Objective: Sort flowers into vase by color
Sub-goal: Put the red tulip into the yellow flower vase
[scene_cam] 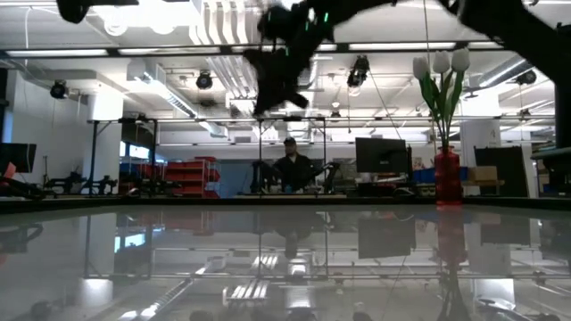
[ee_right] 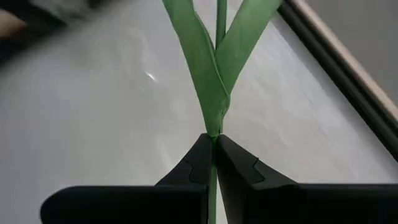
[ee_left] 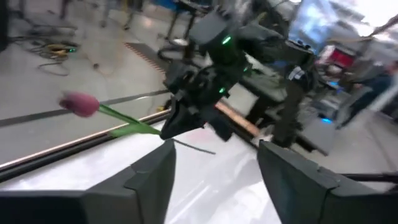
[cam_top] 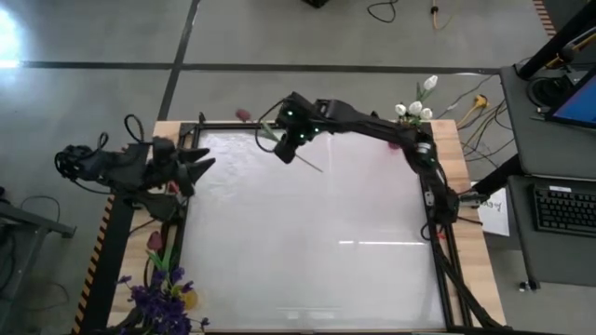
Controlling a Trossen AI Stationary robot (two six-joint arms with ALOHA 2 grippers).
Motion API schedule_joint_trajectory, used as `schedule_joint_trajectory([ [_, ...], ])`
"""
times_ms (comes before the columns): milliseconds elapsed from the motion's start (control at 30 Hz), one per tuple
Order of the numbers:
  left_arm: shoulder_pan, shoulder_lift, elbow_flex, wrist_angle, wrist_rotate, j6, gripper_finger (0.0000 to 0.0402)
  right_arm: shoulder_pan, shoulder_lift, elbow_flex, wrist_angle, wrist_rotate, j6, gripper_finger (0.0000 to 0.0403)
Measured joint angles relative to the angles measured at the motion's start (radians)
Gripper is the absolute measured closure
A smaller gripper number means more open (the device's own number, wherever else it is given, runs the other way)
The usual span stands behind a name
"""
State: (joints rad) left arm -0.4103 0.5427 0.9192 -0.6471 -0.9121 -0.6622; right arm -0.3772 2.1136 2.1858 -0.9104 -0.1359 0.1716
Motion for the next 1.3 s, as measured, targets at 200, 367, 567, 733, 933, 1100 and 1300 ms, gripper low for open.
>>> schedule_joint_trajectory([
  [200,0.000,0.072,-0.003,0.257,0.111,0.176,0.0138,0.129,-0.169,0.000,0.148,0.016,0.053,0.0391],
  [367,0.000,0.173,-0.003,0.511,0.120,0.342,0.0136,0.248,-0.256,-0.001,0.241,0.125,0.062,0.0391],
  [567,0.003,0.321,-0.004,0.787,0.113,0.499,0.0154,0.391,-0.285,-0.001,0.287,0.341,-0.044,0.0391],
  [733,0.007,0.397,-0.005,0.870,0.070,0.554,0.0154,0.499,-0.280,-0.003,0.321,0.562,-0.206,0.0391],
  [933,0.006,0.421,-0.005,0.993,0.177,0.650,0.0141,0.564,-0.280,-0.003,0.363,0.562,-0.241,0.0391],
  [1100,0.016,0.421,0.003,0.998,0.302,0.672,0.0158,0.573,-0.283,-0.003,0.400,0.487,-0.252,0.0391],
  [1300,0.024,0.417,0.021,1.005,0.439,0.709,0.0209,0.574,-0.286,-0.003,0.413,0.435,-0.225,0.0391],
])
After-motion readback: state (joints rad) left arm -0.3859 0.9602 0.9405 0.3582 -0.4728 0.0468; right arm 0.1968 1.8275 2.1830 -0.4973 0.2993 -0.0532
